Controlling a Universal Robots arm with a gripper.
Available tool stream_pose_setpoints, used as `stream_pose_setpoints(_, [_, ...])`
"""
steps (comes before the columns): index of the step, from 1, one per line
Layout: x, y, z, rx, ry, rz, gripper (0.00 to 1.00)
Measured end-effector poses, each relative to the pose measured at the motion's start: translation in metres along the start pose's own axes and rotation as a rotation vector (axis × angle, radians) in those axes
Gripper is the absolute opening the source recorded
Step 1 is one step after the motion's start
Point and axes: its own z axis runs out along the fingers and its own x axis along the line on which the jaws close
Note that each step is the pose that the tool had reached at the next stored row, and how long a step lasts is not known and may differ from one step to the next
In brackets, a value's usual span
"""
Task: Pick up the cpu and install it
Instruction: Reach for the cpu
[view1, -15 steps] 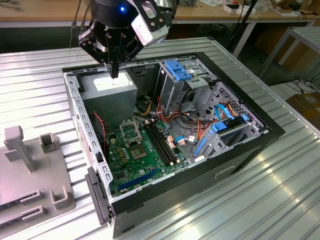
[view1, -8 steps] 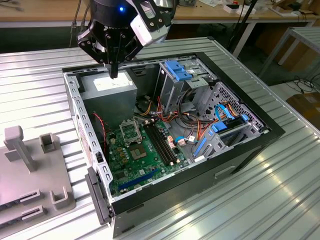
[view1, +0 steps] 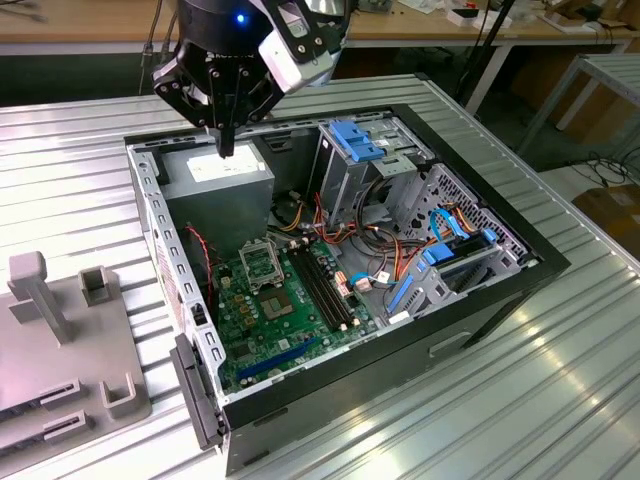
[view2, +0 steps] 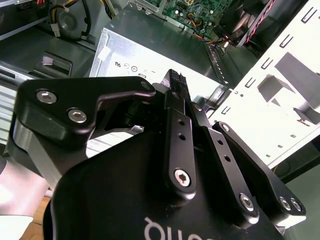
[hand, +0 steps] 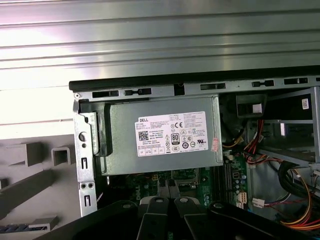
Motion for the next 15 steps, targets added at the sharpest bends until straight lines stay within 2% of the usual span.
stream_pose_setpoints(15, [0.0047, -0.0004, 0.0004, 0.0001, 0.0002, 0.000, 0.11])
